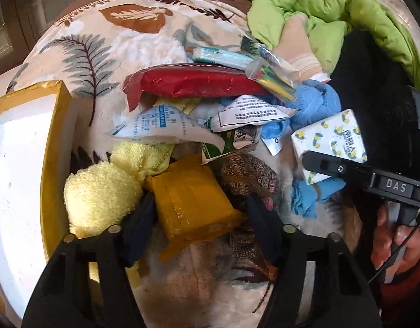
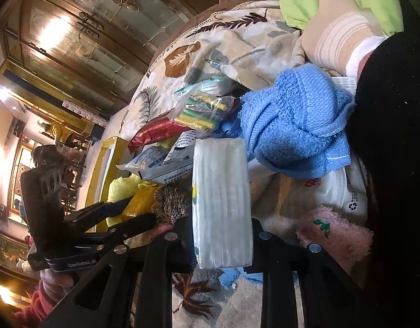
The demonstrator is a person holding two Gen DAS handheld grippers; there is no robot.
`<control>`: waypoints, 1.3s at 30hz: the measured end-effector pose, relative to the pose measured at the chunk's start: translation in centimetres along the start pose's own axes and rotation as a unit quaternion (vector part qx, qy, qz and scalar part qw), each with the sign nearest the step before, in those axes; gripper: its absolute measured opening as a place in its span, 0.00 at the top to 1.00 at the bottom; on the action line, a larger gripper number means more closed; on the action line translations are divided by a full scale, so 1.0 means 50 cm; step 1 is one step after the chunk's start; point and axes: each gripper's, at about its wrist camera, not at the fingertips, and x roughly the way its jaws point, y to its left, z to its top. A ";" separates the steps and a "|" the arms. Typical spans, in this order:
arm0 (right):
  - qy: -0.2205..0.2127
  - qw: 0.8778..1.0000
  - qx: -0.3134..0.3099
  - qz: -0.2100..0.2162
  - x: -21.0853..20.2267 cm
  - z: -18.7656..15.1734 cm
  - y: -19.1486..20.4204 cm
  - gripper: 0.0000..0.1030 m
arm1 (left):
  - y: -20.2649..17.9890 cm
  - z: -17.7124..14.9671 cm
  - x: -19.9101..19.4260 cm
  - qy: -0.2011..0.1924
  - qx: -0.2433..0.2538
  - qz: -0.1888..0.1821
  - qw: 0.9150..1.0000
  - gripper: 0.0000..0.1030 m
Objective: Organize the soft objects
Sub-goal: 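Grasp the mustard-yellow pouch with the left gripper while the right gripper holds the tissue pack, then carry the pouch and tissue pack into the yellow-rimmed tray and open both grippers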
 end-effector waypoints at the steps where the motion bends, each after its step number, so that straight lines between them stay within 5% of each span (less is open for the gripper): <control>1: -0.001 1.000 0.001 0.000 -0.001 0.000 0.000 0.76 | 0.002 0.001 -0.001 -0.001 -0.004 0.000 1.000 0.46; 3: -0.003 1.000 0.000 0.000 -0.003 0.001 0.000 0.76 | 0.013 0.000 -0.004 -0.003 -0.019 0.013 1.000 0.58; 15: -0.017 0.999 -0.040 0.010 -0.044 -0.011 0.076 0.76 | -0.007 -0.050 -0.093 -0.040 -0.015 -0.008 0.999 0.58; 22: -0.004 0.995 -0.084 0.050 -0.029 0.011 0.194 0.76 | 0.042 -0.036 -0.228 -0.108 -0.023 0.002 0.994 0.58; 30: 0.034 0.985 -0.151 0.074 0.134 0.072 0.392 0.76 | 0.245 0.002 -0.233 -0.129 -0.080 0.111 0.982 0.58; 39: 0.099 0.982 -0.151 0.051 0.337 0.092 0.458 0.76 | 0.356 0.013 -0.138 -0.113 -0.106 0.155 0.976 0.57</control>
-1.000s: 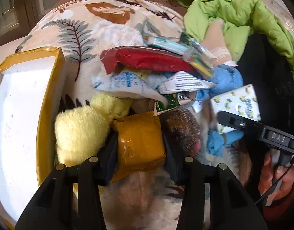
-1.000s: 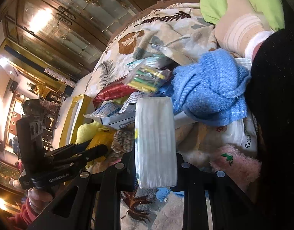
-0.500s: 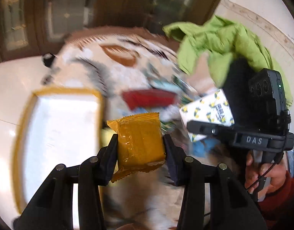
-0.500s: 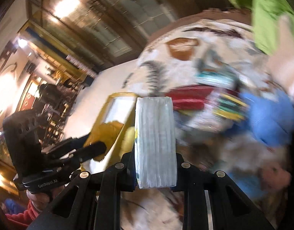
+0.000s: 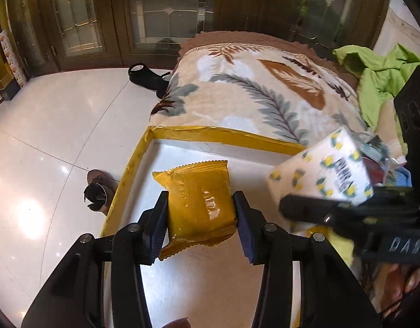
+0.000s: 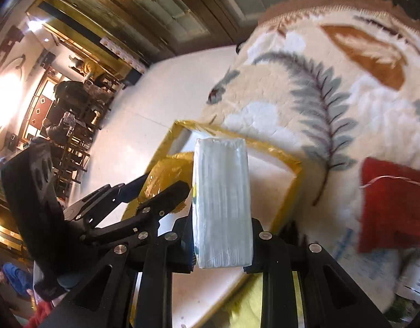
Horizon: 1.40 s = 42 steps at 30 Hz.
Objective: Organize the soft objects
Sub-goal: 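Carry the pouch and tissue pack into the yellow-rimmed tray and open both grippers, then grasp the yellow fuzzy towel with the left gripper while the right gripper grasps the brown knit hat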
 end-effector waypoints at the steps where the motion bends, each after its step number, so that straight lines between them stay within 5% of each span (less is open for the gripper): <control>1: 0.003 1.000 -0.003 -0.003 0.012 0.000 0.002 0.76 | 0.005 0.000 0.006 0.000 -0.004 -0.002 1.000 0.56; 3: 0.001 1.000 -0.013 -0.010 0.019 -0.003 0.004 0.75 | 0.010 0.001 0.010 -0.005 -0.004 0.006 1.000 0.53; 5: 0.000 1.000 -0.024 -0.020 0.020 -0.007 0.006 0.75 | 0.011 0.000 0.009 -0.015 0.001 0.023 1.000 0.37; 10: -0.020 0.998 -0.039 -0.043 -0.011 -0.013 0.017 0.51 | 0.020 -0.002 -0.013 -0.043 -0.009 0.056 0.998 0.20; 12: -0.037 0.997 -0.044 -0.056 -0.036 -0.018 0.023 0.44 | 0.019 -0.002 -0.027 -0.054 -0.008 0.066 0.996 0.19; 29: -0.108 0.993 -0.019 -0.032 -0.236 -0.102 -0.015 0.43 | -0.086 -0.003 -0.126 -0.096 0.037 0.070 0.992 0.19; 33: -0.126 0.991 -0.004 -0.046 -0.294 -0.139 -0.063 0.43 | -0.115 -0.009 -0.143 -0.091 0.037 0.047 0.994 0.19; 38: -0.133 0.986 0.052 -0.086 -0.364 -0.200 -0.171 0.43 | -0.173 -0.027 -0.148 -0.050 0.034 -0.044 0.997 0.17; 42: -0.109 0.985 0.087 -0.099 -0.366 -0.250 -0.244 0.43 | -0.229 -0.040 -0.124 -0.011 0.042 -0.084 0.996 0.17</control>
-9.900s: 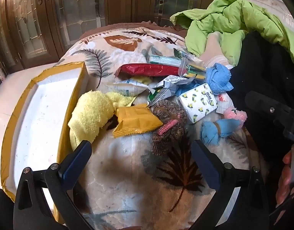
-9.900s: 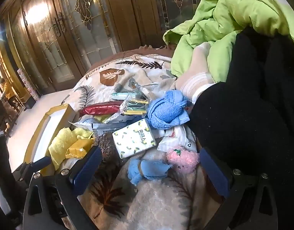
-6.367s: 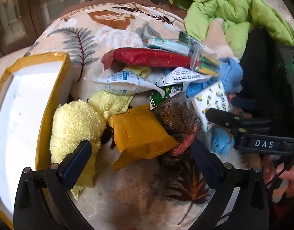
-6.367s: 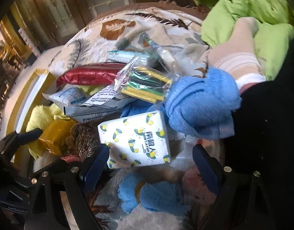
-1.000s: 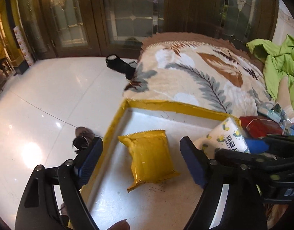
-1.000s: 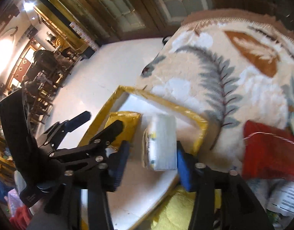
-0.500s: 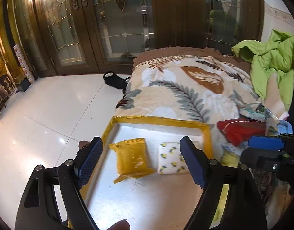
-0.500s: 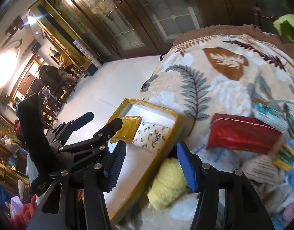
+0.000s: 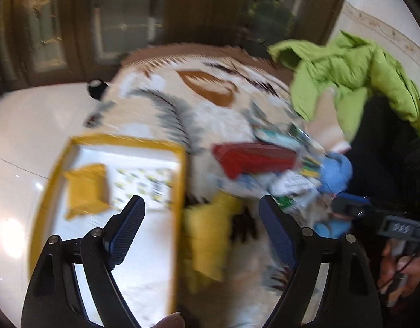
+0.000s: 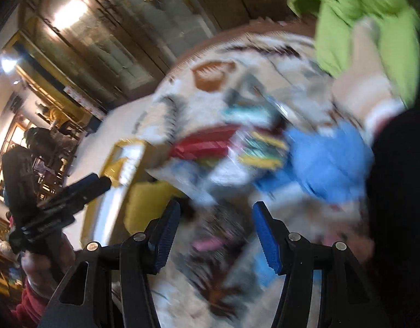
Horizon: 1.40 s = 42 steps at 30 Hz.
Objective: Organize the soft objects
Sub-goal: 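Grasp the yellow fuzzy towel with the left gripper while the right gripper grasps the brown knit hat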
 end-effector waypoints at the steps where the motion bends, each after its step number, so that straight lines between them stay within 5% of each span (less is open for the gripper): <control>1: 0.008 1.000 0.002 -0.002 0.008 -0.010 -0.008 0.43 | -0.015 -0.003 0.010 0.007 0.006 0.003 1.000 0.17; 13: 0.067 0.997 -0.030 -0.039 0.141 -0.017 0.021 0.43 | -0.059 -0.058 0.070 0.076 0.007 -0.018 0.997 0.17; 21: 0.081 0.994 -0.043 -0.066 0.175 -0.016 0.029 0.38 | -0.055 -0.040 0.100 0.072 0.012 -0.004 0.997 0.12; 29: 0.081 0.990 -0.086 -0.077 0.177 -0.033 0.051 0.51 | -0.080 -0.035 0.134 0.085 0.050 0.003 0.995 0.01; 32: 0.079 0.991 -0.078 -0.069 0.155 -0.044 0.038 0.52 | -0.073 -0.037 0.124 0.094 0.040 -0.019 0.995 0.28; 34: 0.078 0.993 -0.067 -0.058 0.138 -0.050 0.029 0.52 | -0.059 -0.042 0.112 0.087 0.046 0.004 0.995 0.78; 35: 0.078 0.994 -0.062 -0.052 0.134 -0.050 0.026 0.52 | -0.048 -0.043 0.109 0.092 0.037 -0.001 0.995 0.81; 37: 0.080 0.995 -0.048 -0.040 0.131 -0.053 0.018 0.52 | -0.031 -0.046 0.109 0.106 0.022 -0.020 0.994 0.81; 39: 0.082 0.995 -0.041 -0.035 0.134 -0.053 0.016 0.52 | -0.033 -0.051 0.110 0.099 0.030 0.002 0.995 0.79; 41: 0.081 0.995 -0.039 -0.033 0.132 -0.052 0.018 0.52 | -0.045 -0.057 0.114 0.093 0.043 0.016 0.995 0.63; 42: 0.079 0.995 -0.040 -0.034 0.132 -0.051 0.021 0.52 | -0.054 -0.062 0.123 0.098 0.056 0.029 0.993 0.45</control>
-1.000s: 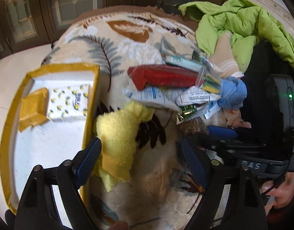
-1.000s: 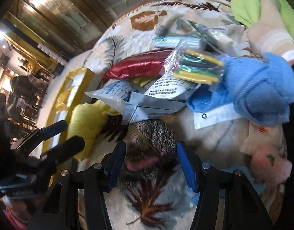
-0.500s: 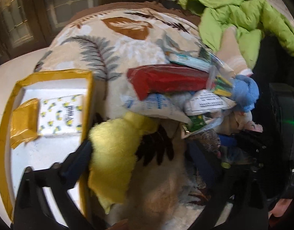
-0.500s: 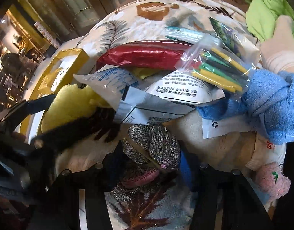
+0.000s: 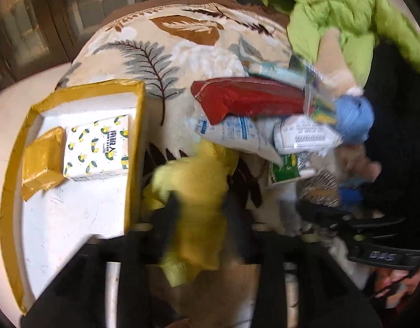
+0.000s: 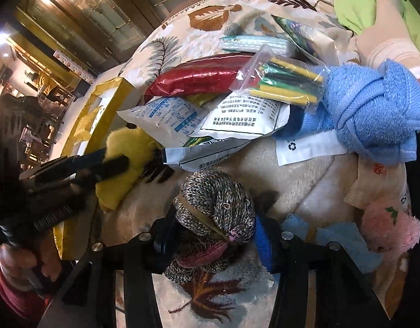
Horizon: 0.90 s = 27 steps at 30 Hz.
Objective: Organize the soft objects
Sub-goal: 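Grasp the yellow fuzzy towel with the left gripper while the right gripper grasps the brown knit hat, then lower the towel and knit hat into the tray and open both grippers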
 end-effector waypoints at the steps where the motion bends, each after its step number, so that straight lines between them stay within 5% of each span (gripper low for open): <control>1: -0.004 1.000 -0.002 0.000 -0.004 0.000 0.003 0.52 | -0.011 -0.004 0.012 0.005 0.009 0.009 1.000 0.47; 4: -0.012 1.000 -0.004 0.002 -0.015 0.001 0.007 0.52 | -0.022 -0.007 0.022 0.001 0.015 0.035 0.999 0.66; 7: -0.014 1.000 0.003 0.006 -0.021 0.000 0.002 0.52 | 0.007 0.002 0.016 0.008 -0.016 0.009 1.000 0.74; 19: -0.046 0.997 0.005 0.054 -0.106 0.002 0.030 0.52 | 0.040 -0.013 -0.090 -0.019 -0.065 -0.066 0.996 0.76; 27: -0.055 0.994 -0.028 0.091 -0.117 0.052 0.121 0.52 | 0.138 0.005 -0.248 -0.107 -0.101 -0.071 0.987 0.75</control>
